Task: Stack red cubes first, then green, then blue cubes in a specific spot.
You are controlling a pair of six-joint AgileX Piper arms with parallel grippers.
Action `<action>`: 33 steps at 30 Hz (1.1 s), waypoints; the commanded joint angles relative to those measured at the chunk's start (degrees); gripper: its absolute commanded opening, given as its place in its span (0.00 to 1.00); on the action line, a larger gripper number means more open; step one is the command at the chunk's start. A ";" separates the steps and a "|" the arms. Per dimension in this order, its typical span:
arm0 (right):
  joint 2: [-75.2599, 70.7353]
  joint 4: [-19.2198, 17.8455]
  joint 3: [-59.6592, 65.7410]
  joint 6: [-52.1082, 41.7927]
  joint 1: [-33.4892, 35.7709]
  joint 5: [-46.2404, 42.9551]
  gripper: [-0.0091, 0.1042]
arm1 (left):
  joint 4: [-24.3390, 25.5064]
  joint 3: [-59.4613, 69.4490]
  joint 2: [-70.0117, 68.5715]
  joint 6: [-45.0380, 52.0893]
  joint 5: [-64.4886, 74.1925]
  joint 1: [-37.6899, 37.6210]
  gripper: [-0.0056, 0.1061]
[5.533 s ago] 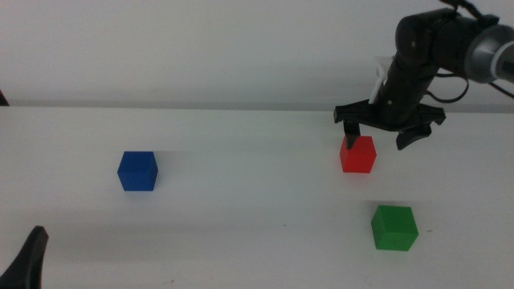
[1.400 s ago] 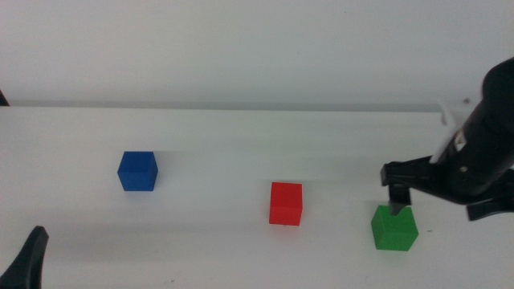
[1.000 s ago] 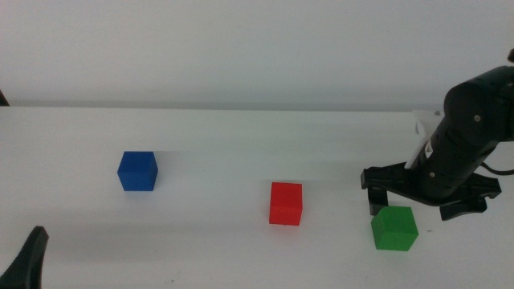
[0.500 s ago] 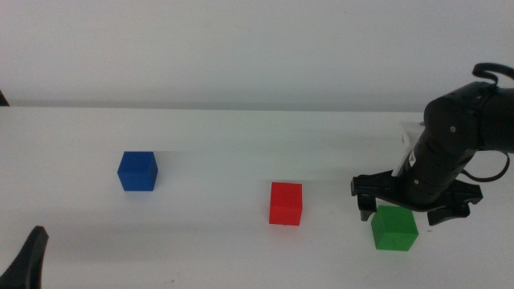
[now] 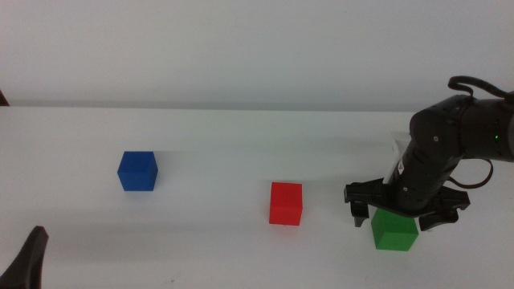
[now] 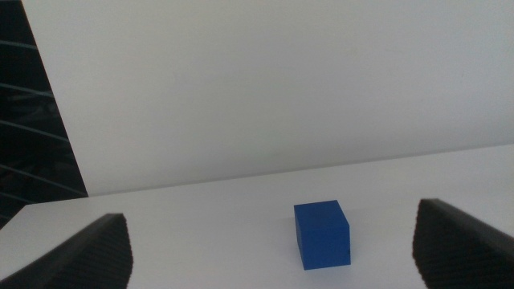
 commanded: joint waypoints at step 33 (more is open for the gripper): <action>5.69 -1.17 -32.42 3.53 10.72 22.74 0.20 | -0.29 2.37 -2.35 -0.32 -0.90 0.14 0.89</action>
